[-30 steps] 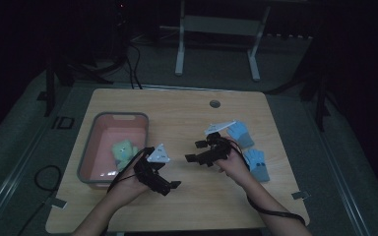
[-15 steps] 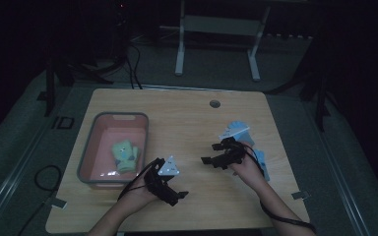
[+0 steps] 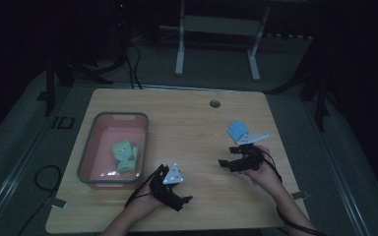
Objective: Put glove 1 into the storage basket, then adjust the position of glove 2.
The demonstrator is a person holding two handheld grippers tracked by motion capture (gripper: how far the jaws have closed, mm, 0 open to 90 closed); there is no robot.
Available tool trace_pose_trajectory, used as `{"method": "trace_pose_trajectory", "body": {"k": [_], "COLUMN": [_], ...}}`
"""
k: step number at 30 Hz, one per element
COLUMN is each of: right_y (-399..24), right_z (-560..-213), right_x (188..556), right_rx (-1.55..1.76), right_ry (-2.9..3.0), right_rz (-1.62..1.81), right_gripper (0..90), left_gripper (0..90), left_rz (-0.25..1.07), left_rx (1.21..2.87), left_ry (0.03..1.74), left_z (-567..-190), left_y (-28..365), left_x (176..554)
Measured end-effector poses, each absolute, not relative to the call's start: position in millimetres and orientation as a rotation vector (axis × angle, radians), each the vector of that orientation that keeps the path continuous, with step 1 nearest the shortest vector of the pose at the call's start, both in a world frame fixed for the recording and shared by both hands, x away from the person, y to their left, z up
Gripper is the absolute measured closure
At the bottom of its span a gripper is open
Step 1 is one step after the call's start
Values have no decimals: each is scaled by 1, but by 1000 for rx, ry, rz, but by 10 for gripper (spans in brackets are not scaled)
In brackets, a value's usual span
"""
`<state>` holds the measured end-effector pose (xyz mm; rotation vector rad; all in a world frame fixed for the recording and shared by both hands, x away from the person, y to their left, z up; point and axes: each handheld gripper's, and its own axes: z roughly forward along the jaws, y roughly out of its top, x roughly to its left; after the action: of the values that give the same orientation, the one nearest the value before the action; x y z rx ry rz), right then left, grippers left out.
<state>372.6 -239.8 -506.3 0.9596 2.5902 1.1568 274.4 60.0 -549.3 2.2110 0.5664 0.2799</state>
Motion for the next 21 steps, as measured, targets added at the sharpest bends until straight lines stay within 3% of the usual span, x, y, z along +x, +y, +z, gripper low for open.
{"method": "trace_pose_trajectory", "body": {"k": [10, 21], "right_y": [-277, -312], "right_z": [-503, -480], "right_x": [368, 381], "right_rx": [1030, 1028], "right_ry": [2513, 2380], "right_rz": [1116, 1115], "right_gripper": [441, 475], "left_gripper": [15, 15], "left_rz": [307, 304], "left_rx": [2185, 2121], "left_ry": [596, 612], "left_z": [-557, -556], "left_y": [62, 64], "left_x": [266, 261]}}
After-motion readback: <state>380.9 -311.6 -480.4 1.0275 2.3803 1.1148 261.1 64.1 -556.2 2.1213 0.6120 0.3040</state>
